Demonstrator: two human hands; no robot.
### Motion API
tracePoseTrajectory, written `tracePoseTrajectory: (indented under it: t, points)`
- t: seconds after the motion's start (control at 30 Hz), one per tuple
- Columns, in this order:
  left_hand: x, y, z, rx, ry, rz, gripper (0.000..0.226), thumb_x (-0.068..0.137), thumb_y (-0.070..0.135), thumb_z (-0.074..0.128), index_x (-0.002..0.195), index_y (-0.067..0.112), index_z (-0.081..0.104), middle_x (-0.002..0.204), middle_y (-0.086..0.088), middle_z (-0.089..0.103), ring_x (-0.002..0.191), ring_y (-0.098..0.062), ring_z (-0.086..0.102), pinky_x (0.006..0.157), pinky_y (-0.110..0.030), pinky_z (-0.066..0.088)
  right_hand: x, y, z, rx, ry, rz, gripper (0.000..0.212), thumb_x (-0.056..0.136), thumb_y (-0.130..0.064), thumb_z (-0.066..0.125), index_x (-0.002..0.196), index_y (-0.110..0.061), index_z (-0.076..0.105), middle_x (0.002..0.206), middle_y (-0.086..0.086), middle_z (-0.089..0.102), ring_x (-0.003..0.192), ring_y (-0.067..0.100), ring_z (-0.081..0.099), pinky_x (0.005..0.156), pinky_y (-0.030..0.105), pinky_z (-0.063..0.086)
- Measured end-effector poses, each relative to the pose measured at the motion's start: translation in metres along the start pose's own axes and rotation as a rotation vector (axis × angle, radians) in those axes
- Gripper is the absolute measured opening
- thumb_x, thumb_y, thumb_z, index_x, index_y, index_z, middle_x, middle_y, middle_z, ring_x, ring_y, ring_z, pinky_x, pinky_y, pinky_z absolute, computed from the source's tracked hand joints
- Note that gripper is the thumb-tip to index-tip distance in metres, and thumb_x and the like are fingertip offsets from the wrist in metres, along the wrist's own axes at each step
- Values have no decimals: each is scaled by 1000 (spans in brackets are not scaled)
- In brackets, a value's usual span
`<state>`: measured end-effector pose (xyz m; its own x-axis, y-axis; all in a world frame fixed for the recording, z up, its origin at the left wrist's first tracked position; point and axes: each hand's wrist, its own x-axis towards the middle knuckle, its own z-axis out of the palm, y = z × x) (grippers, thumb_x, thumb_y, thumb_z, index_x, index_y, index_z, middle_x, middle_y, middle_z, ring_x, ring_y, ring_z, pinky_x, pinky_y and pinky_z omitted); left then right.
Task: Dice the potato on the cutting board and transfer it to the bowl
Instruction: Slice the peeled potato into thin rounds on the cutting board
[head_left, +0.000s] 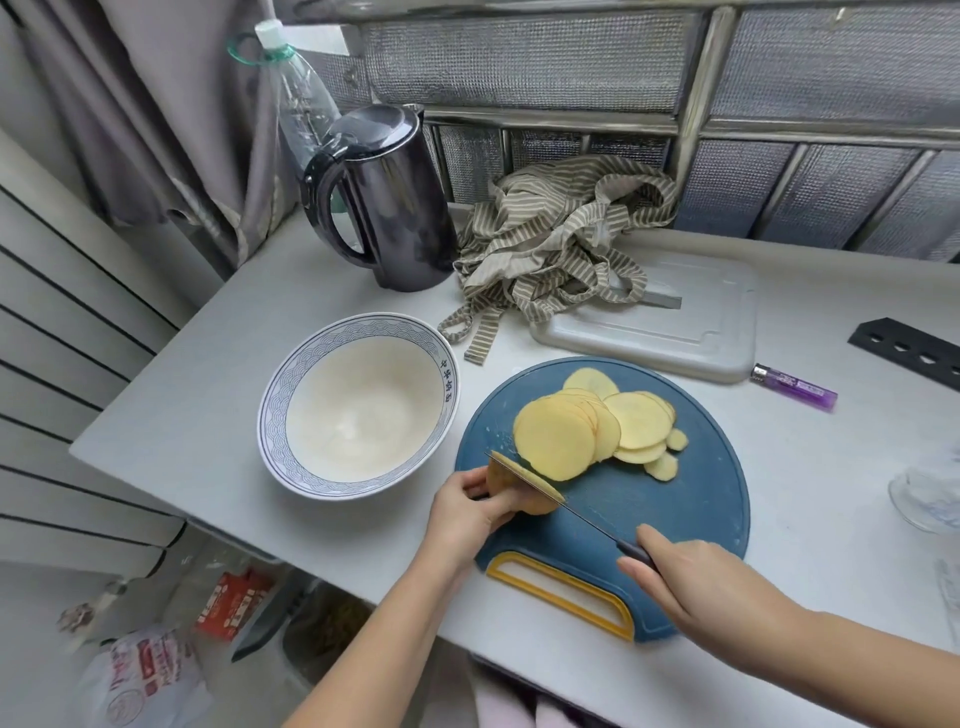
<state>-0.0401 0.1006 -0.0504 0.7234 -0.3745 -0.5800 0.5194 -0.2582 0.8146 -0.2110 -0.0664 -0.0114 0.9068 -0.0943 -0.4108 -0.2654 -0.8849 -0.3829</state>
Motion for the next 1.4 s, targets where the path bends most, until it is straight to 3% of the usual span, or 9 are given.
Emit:
tracePoseTrajectory:
  t: [0.2, 0.4, 0.5, 0.67, 1.13, 1.23, 1.33, 1.4]
  points:
    - [2, 1, 1, 28, -28, 16, 90, 32, 36, 90, 112, 8, 59, 104, -9, 71, 94, -19, 70, 79, -31, 58, -6, 5, 12, 39, -8, 47, 51, 68, -73, -9, 76, -33, 21, 67, -10, 42, 65, 14, 44, 61, 29, 34]
    - [5, 0, -1, 76, -34, 0, 107, 21, 47, 97, 113, 12, 56, 106, -6, 68, 99, -20, 68, 87, -37, 57, 14, -3, 10, 76, 30, 40, 34, 92, -60, 16, 83, -30, 30, 68, -8, 43, 64, 14, 45, 61, 30, 36]
    - [5, 0, 2, 107, -25, -1, 101, 27, 48, 96, 112, 13, 55, 108, -6, 68, 99, -19, 68, 89, -40, 56, 38, -7, 12, 79, 56, 73, 37, 99, -55, 24, 91, -21, 38, 73, -6, 47, 70, 20, 50, 65, 35, 41]
    - [5, -4, 6, 126, -21, 4, 106, 23, 59, 93, 114, 16, 57, 111, -3, 68, 101, -16, 68, 90, -38, 56, 52, -7, 11, 108, 32, 95, 38, 100, -54, 25, 89, -21, 41, 71, -7, 46, 66, 16, 47, 59, 32, 35]
    - [0, -3, 4, 84, -21, -2, 86, 37, 48, 89, 110, 19, 53, 114, -4, 65, 105, -19, 65, 91, -36, 55, 45, -6, -3, 236, 80, 59, 41, 97, -56, 30, 79, -21, 42, 66, -4, 48, 58, 13, 43, 56, 30, 33]
    - [-1, 0, 7, 39, -23, -4, 88, 41, 44, 85, 117, 12, 54, 114, -7, 66, 102, -18, 67, 80, -28, 58, 47, -1, -13, 456, 0, 106, 43, 97, -53, 38, 77, -16, 44, 61, -4, 46, 50, 11, 39, 49, 25, 32]
    - [-2, 5, 9, 52, -32, -27, 81, 48, 41, 83, 117, 14, 52, 114, -3, 63, 102, -16, 65, 78, -25, 58, 54, 21, -29, 891, -209, 214, 41, 97, -50, 46, 80, -14, 41, 57, 2, 40, 45, 14, 35, 41, 24, 33]
    - [-2, 7, 8, 58, -39, -37, 77, 51, 39, 81, 118, 15, 51, 114, -2, 62, 103, -16, 64, 79, -26, 58, 59, 39, -38, 1037, -347, 259, 42, 96, -53, 44, 80, -13, 40, 56, 2, 36, 44, 14, 31, 40, 22, 30]
